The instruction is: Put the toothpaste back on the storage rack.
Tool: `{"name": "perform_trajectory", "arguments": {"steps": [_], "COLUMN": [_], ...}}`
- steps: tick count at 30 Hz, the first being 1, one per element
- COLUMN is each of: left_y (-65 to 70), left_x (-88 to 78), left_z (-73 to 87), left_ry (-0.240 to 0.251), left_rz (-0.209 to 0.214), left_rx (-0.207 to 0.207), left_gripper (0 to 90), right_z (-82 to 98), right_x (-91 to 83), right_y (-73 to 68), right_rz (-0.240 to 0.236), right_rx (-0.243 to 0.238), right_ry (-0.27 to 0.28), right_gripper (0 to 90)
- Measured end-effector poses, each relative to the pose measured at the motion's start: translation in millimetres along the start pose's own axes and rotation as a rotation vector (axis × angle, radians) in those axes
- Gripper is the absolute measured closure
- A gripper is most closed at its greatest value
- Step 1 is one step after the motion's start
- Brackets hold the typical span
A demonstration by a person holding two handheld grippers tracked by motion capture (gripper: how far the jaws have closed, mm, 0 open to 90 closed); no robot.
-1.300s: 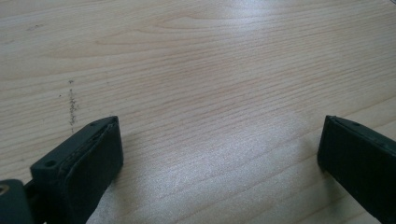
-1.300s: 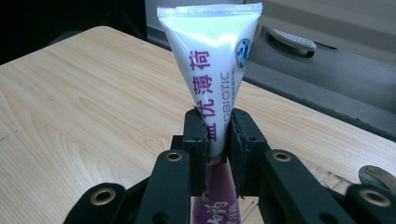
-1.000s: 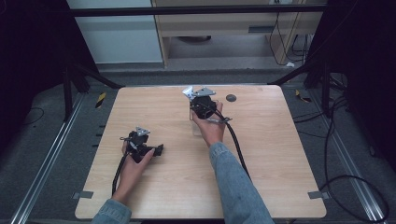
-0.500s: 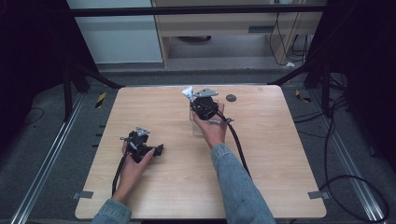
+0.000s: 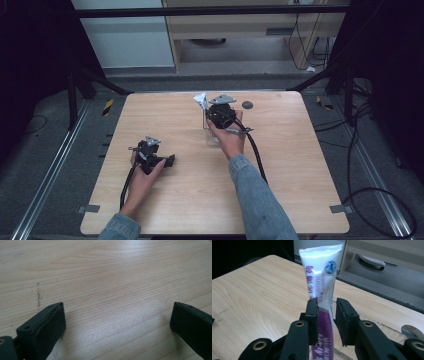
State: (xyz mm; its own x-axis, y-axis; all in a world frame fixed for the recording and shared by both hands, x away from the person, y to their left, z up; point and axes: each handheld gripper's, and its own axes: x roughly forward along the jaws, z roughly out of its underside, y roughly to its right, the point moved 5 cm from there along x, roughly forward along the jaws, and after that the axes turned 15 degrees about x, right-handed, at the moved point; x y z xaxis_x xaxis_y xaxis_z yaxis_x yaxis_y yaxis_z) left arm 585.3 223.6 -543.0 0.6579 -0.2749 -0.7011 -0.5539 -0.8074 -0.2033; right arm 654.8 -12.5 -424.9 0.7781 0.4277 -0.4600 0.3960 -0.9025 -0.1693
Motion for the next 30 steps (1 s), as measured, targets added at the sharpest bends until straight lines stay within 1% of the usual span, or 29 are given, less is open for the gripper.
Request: {"name": "perform_trajectory", "arguments": {"steps": [10, 12, 21, 22, 25, 27, 30], "left_y": [0.1, 0.0, 0.1, 0.1, 0.0, 0.1, 0.1], "left_x": [0.0, 0.0, 0.0, 0.0, 0.0, 0.0, 0.0], "left_z": [0.0, 0.0, 0.0, 0.0, 0.0, 0.0, 0.0], "left_ry": [0.0, 0.0, 0.0, 0.0, 0.0, 0.0, 0.0], "left_rz": [0.0, 0.0, 0.0, 0.0, 0.0, 0.0, 0.0], "left_rx": [-0.001, 0.0, -0.001, 0.0, 0.0, -0.001, -0.001], "left_gripper": [0.0, 0.0, 0.0, 0.0, 0.0, 0.0, 0.0], "right_z": [0.5, -0.3, -0.1, -0.1, -0.4, -0.8, -2.4], "right_x": [-4.1, -5.3, -13.9, -15.2, -18.8, -22.4, -28.0], "right_y": [0.9, 1.0, 2.0, 2.3, 4.2, 3.9, 3.9], "right_rz": [-0.007, -0.007, -0.015, -0.017, -0.024, -0.034, -0.047], "right_rx": [0.004, -0.003, -0.01, -0.002, 0.005, 0.02, 0.025], "right_ry": [-0.003, 0.002, -0.003, -0.004, -0.004, -0.008, -0.015], "right_gripper": [71.1, 70.8, 67.7, 67.0, 62.4, 56.9, 49.6]}}
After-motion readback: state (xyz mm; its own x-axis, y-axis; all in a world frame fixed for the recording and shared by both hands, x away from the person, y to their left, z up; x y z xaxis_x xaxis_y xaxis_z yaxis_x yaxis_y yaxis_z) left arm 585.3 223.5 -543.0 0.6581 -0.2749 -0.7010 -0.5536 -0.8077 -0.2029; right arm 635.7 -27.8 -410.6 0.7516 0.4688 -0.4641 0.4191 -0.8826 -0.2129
